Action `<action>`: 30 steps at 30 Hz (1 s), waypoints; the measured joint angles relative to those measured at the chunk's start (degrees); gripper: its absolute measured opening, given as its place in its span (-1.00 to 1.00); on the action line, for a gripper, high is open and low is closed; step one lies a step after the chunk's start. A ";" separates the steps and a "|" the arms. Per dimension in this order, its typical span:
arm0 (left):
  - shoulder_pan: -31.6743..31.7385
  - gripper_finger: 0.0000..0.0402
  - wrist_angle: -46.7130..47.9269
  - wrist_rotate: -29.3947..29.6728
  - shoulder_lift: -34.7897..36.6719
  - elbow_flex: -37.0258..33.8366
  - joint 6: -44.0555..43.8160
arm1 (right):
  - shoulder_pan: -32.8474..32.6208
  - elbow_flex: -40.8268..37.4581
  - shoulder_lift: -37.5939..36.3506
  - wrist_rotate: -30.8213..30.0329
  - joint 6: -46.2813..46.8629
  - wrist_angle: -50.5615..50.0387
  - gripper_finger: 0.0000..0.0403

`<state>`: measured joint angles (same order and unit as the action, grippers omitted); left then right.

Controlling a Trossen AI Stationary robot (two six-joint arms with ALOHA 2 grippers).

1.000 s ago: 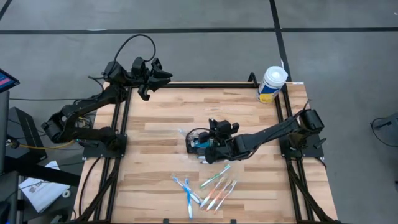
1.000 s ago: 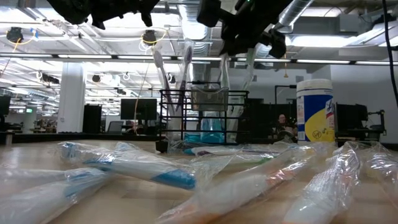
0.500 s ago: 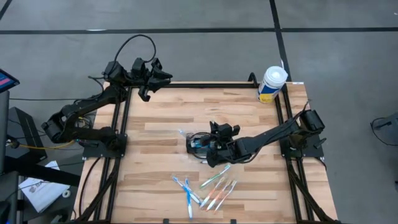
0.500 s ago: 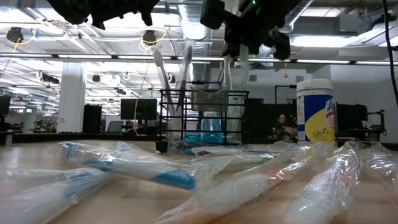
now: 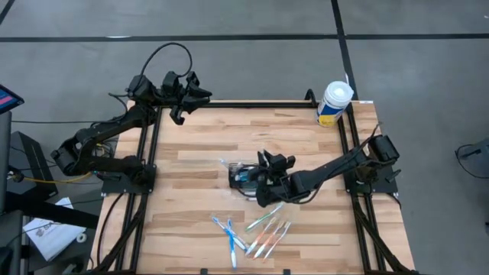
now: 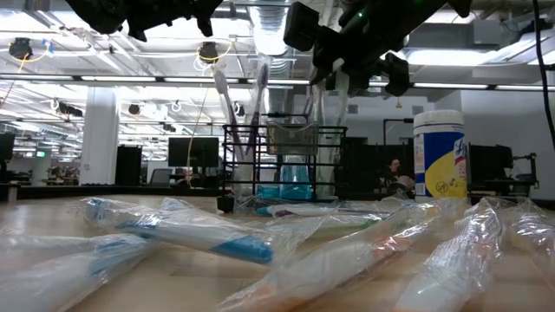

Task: Pick & Place toothbrushing station
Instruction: Put the green toothbrush into the black wire organizer, then put the blue toothbrush into the black wire organizer

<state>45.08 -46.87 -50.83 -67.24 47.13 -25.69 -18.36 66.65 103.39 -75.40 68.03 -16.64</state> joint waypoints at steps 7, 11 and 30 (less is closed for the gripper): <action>0.00 -0.43 0.44 -0.22 0.00 0.00 -0.02 | 1.61 0.02 -2.87 7.29 -0.86 -0.85 -0.05; 0.00 -0.43 0.57 -0.22 0.00 0.00 -0.02 | 1.91 0.02 -5.55 9.34 -4.30 -0.66 0.15; -7.85 -0.43 4.75 -4.41 0.04 0.00 -7.59 | 4.03 9.49 -28.63 9.45 -50.11 -0.56 0.24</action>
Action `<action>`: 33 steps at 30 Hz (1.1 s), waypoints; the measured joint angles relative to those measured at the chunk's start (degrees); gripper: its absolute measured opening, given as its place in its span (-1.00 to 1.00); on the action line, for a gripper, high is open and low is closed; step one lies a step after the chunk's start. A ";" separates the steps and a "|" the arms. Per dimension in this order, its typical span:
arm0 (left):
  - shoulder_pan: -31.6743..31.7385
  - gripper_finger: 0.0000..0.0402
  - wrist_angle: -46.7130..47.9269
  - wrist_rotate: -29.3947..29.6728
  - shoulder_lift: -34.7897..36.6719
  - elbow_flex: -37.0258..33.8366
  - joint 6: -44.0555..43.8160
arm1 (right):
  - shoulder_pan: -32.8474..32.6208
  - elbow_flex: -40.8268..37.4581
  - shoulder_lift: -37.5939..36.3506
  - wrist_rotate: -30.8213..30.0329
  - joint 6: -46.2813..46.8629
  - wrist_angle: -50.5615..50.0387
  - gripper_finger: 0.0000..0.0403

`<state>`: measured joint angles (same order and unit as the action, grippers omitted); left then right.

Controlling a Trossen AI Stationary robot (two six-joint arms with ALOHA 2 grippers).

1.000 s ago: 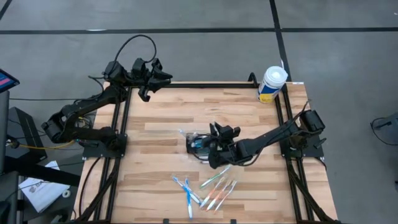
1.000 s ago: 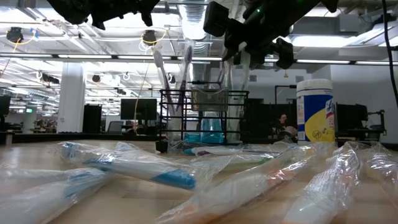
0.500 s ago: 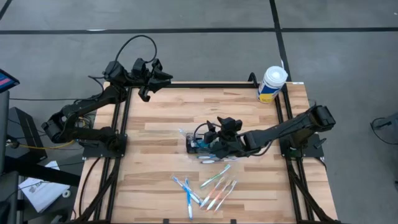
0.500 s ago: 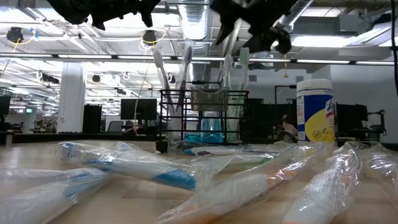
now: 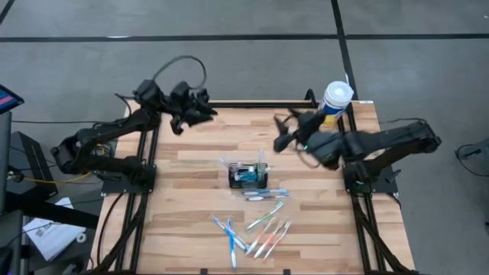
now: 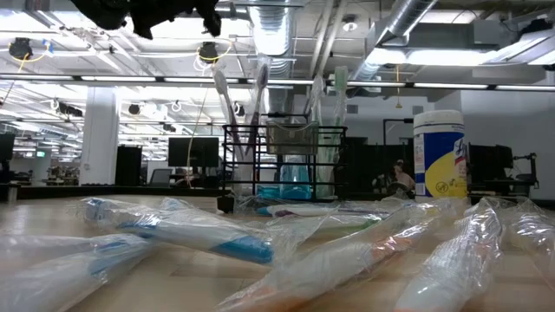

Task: Pick & Place toothbrushing station
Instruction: Put the blue toothbrush into the black wire organizer

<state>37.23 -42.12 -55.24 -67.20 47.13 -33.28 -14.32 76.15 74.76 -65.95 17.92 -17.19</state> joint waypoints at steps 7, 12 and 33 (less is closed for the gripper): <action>-11.11 -0.53 15.64 7.26 0.00 0.00 6.13 | -2.08 4.92 -4.30 2.34 -6.14 -7.17 0.24; -19.34 -0.55 31.30 17.35 -0.02 -0.02 17.00 | -6.74 5.18 -6.39 13.34 24.79 -29.85 0.24; -12.21 -0.55 34.44 32.34 -0.02 -0.02 32.35 | -19.68 5.13 21.96 34.09 103.65 -35.48 0.24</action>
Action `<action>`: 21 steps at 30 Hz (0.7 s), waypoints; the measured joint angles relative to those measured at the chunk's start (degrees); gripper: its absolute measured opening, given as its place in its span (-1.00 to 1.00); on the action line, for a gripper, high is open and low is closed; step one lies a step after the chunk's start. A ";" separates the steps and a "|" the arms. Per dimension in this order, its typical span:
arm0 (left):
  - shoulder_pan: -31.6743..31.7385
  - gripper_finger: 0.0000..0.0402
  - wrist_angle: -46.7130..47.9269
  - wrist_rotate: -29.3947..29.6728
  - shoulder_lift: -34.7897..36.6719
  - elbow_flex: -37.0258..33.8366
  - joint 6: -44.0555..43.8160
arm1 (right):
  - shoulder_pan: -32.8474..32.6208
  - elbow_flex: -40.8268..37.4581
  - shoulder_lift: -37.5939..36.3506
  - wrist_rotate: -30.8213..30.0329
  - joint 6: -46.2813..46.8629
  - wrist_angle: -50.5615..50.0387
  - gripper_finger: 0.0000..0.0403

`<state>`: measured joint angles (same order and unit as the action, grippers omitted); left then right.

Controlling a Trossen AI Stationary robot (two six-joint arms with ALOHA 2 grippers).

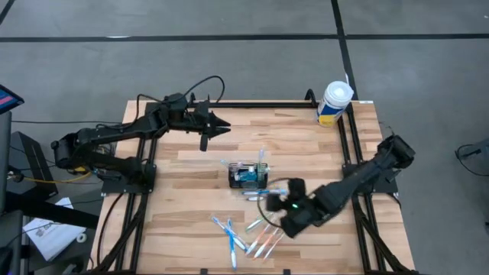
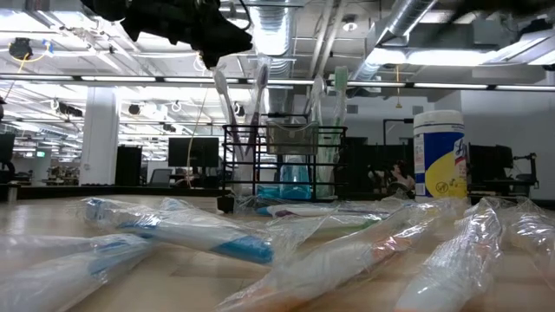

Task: Pick & Place toothbrushing station
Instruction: Put the blue toothbrush into the black wire organizer

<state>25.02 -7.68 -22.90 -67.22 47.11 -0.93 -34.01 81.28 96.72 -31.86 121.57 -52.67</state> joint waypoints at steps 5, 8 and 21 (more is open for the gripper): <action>0.45 -0.55 -0.07 -3.34 0.67 0.04 0.52 | 1.16 0.01 1.91 -22.67 -2.44 9.21 0.24; 0.45 -0.55 -0.17 -4.68 0.90 0.04 0.48 | 2.38 0.01 1.66 -20.52 -0.62 9.32 0.24; 0.45 -0.55 -0.21 -6.09 0.89 0.04 0.96 | 3.76 -0.07 8.72 -28.22 -26.85 42.47 0.07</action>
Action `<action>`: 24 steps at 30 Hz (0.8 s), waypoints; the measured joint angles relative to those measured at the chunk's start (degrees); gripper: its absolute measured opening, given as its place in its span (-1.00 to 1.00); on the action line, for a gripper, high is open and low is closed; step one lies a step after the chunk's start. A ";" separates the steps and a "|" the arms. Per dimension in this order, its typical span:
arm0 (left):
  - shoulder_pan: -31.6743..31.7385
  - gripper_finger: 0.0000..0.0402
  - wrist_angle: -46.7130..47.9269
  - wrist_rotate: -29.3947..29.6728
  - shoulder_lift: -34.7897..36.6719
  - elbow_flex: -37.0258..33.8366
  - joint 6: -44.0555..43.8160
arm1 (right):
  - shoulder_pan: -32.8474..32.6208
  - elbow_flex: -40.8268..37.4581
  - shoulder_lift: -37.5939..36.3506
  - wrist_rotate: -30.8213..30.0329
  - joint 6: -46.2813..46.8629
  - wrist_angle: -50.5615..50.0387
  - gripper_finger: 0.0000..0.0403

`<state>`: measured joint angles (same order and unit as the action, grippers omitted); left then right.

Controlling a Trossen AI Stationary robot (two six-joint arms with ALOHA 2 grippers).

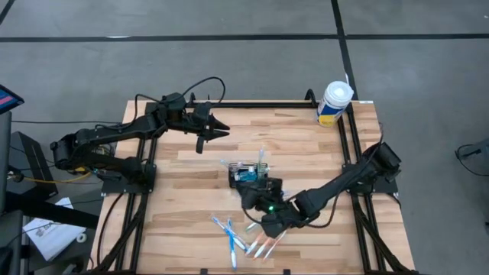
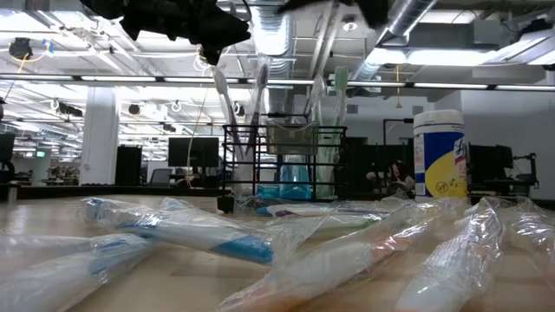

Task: Pick & Place toothbrushing station
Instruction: Put the blue toothbrush into the black wire organizer

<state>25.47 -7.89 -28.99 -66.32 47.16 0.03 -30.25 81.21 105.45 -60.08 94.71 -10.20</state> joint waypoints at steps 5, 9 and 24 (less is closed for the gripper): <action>0.00 -0.55 -0.16 -0.01 0.00 0.00 -0.02 | 1.27 0.02 -0.17 1.67 -11.97 10.54 -0.03; 0.00 -0.55 -0.34 -0.01 0.00 0.00 -0.21 | 2.76 0.00 -0.11 7.13 -10.45 11.31 -0.08; 0.00 -0.55 -1.10 -0.07 -0.02 0.00 -0.68 | -1.47 0.23 0.51 1.23 14.78 6.12 -0.66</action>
<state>25.47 -8.99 -29.06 -66.35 47.16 -0.64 -31.71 81.44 105.96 -58.85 109.50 -4.08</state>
